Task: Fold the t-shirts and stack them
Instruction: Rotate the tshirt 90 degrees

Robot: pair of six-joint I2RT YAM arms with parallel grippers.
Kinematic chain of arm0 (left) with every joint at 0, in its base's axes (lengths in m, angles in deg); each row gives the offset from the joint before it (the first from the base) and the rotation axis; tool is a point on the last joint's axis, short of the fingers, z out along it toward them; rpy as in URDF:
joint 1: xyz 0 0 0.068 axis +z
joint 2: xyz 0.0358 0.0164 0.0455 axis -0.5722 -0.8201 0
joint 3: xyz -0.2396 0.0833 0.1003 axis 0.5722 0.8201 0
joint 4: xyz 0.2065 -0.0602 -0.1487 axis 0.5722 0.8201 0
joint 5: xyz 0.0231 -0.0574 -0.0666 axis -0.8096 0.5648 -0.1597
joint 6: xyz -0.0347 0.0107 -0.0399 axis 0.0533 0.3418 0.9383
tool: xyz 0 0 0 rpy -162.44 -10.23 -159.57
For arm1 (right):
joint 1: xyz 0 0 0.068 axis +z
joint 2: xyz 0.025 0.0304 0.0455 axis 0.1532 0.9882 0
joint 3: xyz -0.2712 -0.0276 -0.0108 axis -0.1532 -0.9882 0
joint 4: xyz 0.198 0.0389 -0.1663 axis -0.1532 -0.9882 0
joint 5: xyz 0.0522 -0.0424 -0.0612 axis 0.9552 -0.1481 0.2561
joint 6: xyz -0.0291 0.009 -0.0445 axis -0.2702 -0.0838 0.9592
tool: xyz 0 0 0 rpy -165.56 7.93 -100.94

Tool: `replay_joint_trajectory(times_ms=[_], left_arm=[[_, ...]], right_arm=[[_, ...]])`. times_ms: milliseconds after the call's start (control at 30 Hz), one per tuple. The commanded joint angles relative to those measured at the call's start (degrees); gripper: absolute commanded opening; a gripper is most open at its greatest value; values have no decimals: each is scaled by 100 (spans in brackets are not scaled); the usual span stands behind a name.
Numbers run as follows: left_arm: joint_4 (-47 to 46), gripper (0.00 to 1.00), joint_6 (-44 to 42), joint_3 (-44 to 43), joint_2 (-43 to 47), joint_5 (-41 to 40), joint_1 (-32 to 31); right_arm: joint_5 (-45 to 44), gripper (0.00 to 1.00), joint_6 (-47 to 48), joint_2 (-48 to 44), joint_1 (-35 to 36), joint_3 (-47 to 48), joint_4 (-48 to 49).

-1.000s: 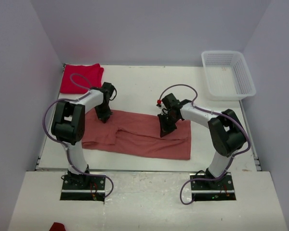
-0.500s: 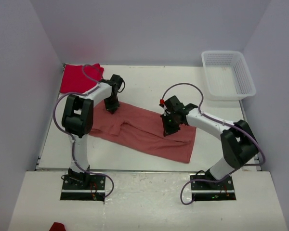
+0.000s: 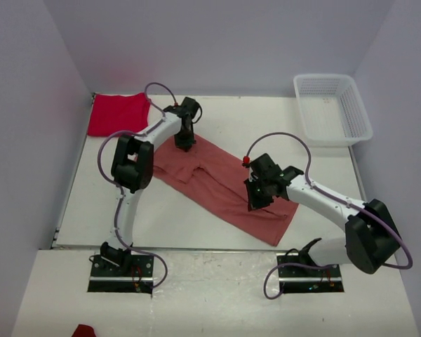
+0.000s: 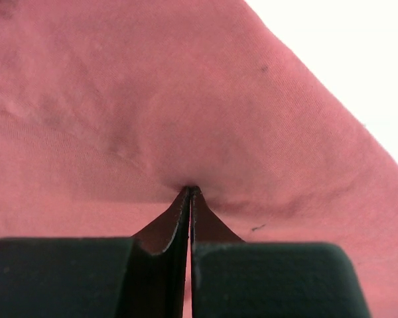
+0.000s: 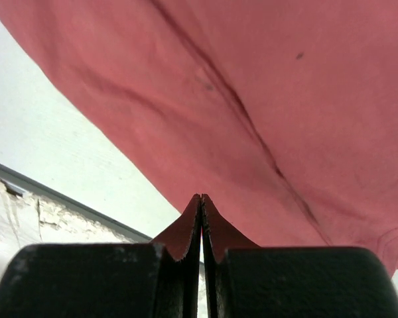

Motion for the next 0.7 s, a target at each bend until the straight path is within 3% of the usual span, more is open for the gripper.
replay_joint_trajectory(times_ms=[0,233,667], left_arm=[[-195,0,-248,-592,-697,383,-38],[-396,0,-415,-973,-917,901,217],[-1004,0,-916,-1165,-1119,2297,507]], right_arm=[[114,0,-251,-125,132,-96,6],[245,0,-436,384,220,-114,190],[289,0,-999,2212,808,-44,964]])
